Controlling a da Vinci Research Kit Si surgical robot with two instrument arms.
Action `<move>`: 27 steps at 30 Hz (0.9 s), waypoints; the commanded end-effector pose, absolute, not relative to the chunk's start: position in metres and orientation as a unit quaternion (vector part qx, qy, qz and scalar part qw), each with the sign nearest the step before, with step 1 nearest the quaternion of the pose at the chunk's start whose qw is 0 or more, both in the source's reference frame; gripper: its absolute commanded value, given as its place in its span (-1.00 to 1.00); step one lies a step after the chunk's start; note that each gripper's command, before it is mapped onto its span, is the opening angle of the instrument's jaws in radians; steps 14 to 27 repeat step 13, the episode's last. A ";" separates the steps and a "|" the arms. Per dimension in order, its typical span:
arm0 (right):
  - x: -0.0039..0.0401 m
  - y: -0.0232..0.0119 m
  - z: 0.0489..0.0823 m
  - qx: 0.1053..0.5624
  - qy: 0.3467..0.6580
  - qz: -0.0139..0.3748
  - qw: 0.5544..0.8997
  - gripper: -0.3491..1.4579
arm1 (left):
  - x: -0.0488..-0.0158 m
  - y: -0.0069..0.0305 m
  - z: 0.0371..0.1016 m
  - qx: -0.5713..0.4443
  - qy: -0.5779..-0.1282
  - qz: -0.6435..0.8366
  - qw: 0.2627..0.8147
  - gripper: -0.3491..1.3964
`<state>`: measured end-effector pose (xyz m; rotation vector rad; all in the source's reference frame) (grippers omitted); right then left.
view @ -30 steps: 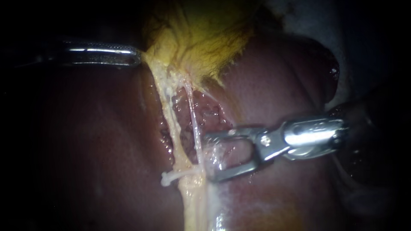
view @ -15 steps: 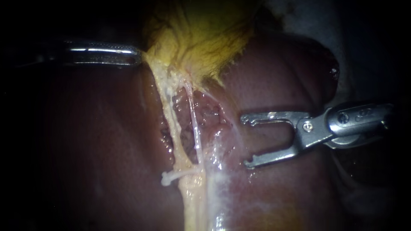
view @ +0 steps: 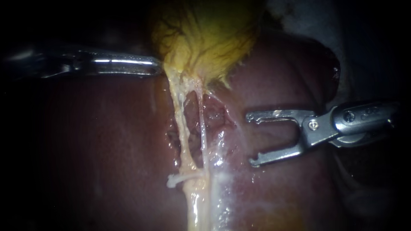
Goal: Going back first clip left tube
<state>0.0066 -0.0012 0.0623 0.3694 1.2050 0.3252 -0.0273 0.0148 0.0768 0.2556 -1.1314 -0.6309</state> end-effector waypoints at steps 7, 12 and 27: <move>0.0065 -0.0012 0.0623 0.172 0.561 0.151 0.796 0.05 | -0.0274 0.0149 0.0772 0.119 -0.524 -0.293 0.791 -1.00; 0.0067 -0.0012 0.0623 0.173 0.561 0.151 0.795 0.05 | -0.0273 0.0149 0.0772 0.119 -0.524 -0.292 0.791 -1.00; 0.0069 -0.0013 0.0624 0.175 0.562 0.149 0.795 0.05 | -0.0273 0.0149 0.0771 0.119 -0.524 -0.292 0.791 -1.00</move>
